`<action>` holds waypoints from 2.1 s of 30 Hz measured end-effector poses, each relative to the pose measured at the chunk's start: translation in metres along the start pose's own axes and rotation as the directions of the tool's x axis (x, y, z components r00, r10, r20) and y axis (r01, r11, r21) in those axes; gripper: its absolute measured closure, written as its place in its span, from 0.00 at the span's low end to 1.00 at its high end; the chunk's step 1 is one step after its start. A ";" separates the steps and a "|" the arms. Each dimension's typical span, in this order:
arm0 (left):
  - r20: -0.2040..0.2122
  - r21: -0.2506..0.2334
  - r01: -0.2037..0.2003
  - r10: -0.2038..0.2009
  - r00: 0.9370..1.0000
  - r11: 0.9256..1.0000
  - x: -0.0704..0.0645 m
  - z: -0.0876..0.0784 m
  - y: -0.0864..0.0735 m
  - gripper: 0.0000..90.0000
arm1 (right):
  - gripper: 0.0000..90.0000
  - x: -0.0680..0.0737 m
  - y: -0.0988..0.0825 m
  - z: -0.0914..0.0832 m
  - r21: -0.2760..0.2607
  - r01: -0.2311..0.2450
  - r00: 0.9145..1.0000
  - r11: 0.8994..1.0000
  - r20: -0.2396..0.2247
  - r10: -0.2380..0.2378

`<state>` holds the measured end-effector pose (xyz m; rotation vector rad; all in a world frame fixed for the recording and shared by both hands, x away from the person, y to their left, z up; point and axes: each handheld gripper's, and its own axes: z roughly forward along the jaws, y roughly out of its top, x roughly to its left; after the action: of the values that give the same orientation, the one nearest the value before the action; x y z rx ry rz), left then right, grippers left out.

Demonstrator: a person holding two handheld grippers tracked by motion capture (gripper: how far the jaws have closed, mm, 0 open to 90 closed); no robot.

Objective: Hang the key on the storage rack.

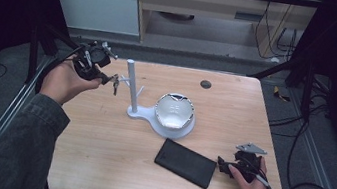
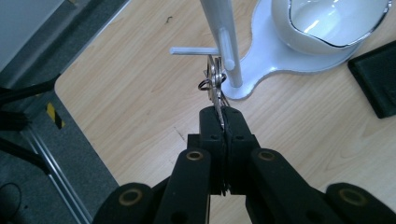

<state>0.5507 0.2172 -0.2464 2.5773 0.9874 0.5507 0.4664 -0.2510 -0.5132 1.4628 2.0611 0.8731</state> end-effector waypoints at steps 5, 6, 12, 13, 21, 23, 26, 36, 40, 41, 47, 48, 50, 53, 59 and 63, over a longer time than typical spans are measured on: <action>0.011 -0.018 -0.001 0.002 1.000 1.000 0.000 -0.004 0.002 0.98 | 0.00 0.000 0.000 0.000 0.000 0.000 1.000 1.000 0.000 0.000; 0.009 -0.023 0.000 0.000 1.000 1.000 0.000 -0.004 0.003 0.98 | 0.00 0.000 0.000 0.000 0.000 0.001 1.000 1.000 0.000 -0.001; 0.012 -0.035 -0.006 0.006 1.000 0.999 -0.003 -0.008 0.006 0.98 | 0.00 0.000 0.000 0.000 0.000 0.000 1.000 1.000 0.000 0.000; 0.021 -0.030 -0.009 0.009 1.000 1.000 -0.003 -0.009 0.006 0.98 | 0.00 0.000 0.000 0.000 0.000 0.000 1.000 1.000 0.000 0.000; 0.012 -0.032 0.000 0.001 1.000 1.000 -0.002 -0.002 0.011 0.98 | 0.00 0.000 0.000 0.000 0.001 -0.003 1.000 1.000 -0.001 0.003; 0.008 -0.035 0.001 -0.001 1.000 0.999 -0.002 0.000 0.012 0.98 | 0.00 0.000 0.000 0.000 0.001 -0.003 1.000 1.000 -0.001 0.003; 0.001 -0.036 0.006 -0.006 1.000 0.999 -0.002 0.003 0.014 0.98 | 0.00 0.000 0.000 0.000 0.000 -0.005 1.000 1.000 -0.002 0.005; -0.015 -0.102 0.010 -0.011 1.000 0.995 -0.004 0.001 0.010 0.88 | 0.00 0.000 0.000 0.000 0.000 -0.002 1.000 1.000 -0.001 0.002; -0.037 -0.140 0.002 -0.007 0.999 0.990 -0.008 -0.006 -0.003 0.67 | 0.00 0.000 0.000 0.000 0.001 -0.002 1.000 1.000 -0.003 0.002; -0.038 -0.149 0.000 -0.006 0.999 0.989 -0.009 -0.007 -0.006 0.64 | 0.00 0.000 0.000 0.000 0.001 -0.003 1.000 1.000 -0.001 0.003; -0.019 -0.206 -0.004 0.000 1.000 0.979 -0.031 0.002 -0.035 0.42 | 0.00 0.000 0.000 0.000 0.000 -0.002 1.000 1.000 -0.002 0.002; -0.015 -0.208 -0.006 0.003 1.000 0.978 -0.036 0.006 -0.039 0.39 | 0.00 0.001 0.000 0.000 0.000 -0.007 1.000 1.000 -0.006 0.007; 0.005 -0.221 -0.004 0.005 1.000 0.975 -0.045 0.012 -0.046 0.30 | 0.00 0.000 0.000 0.000 -0.001 -0.006 1.000 1.000 -0.005 0.006; 0.038 -0.238 -0.005 0.015 0.999 0.971 -0.059 0.027 -0.055 0.21 | 0.00 0.000 0.000 0.000 -0.002 -0.005 1.000 1.000 -0.006 0.005; 0.124 -0.282 -0.003 0.039 0.991 0.959 -0.091 0.066 -0.067 0.10 | 0.01 0.000 -0.001 -0.002 0.001 -0.011 1.000 1.000 -0.011 0.011; 0.193 -0.299 0.006 0.054 0.980 0.954 -0.113 0.092 -0.067 0.09 | 0.06 -0.001 0.000 -0.004 0.008 0.001 1.000 1.000 -0.017 -0.001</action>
<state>0.4778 0.1722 -0.3823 2.3233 0.7436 0.4023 0.4640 -0.2525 -0.5106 1.4627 2.0800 0.8815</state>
